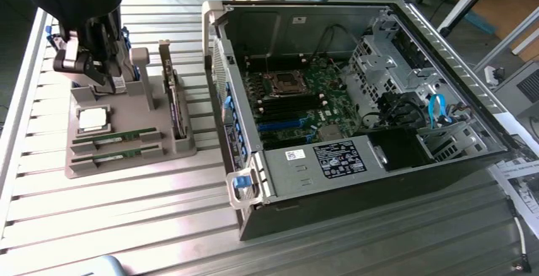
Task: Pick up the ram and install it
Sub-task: 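Pick up the ram and move it above insertion slot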
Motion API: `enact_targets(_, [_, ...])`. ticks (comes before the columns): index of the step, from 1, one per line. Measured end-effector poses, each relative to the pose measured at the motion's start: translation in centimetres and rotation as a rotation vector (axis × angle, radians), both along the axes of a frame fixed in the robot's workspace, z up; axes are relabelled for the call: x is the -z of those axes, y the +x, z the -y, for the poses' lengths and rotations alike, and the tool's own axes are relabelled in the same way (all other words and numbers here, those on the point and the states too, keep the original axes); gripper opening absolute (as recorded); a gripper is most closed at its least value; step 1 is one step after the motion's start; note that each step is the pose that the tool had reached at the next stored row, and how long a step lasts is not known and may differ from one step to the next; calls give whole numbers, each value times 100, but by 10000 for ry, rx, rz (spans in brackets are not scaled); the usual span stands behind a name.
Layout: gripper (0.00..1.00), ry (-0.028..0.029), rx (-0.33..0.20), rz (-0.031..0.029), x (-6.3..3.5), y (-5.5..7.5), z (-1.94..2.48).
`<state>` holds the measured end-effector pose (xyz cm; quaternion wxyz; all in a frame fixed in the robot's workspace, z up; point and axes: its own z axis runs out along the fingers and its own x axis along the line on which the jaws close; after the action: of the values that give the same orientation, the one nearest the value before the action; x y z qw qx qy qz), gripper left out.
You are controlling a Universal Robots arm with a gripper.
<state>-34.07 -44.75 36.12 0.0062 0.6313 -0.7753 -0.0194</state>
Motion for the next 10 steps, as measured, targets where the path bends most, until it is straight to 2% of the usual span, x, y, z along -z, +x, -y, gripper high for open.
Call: enact_targets(10, [36,0,0,0,49,0,0])
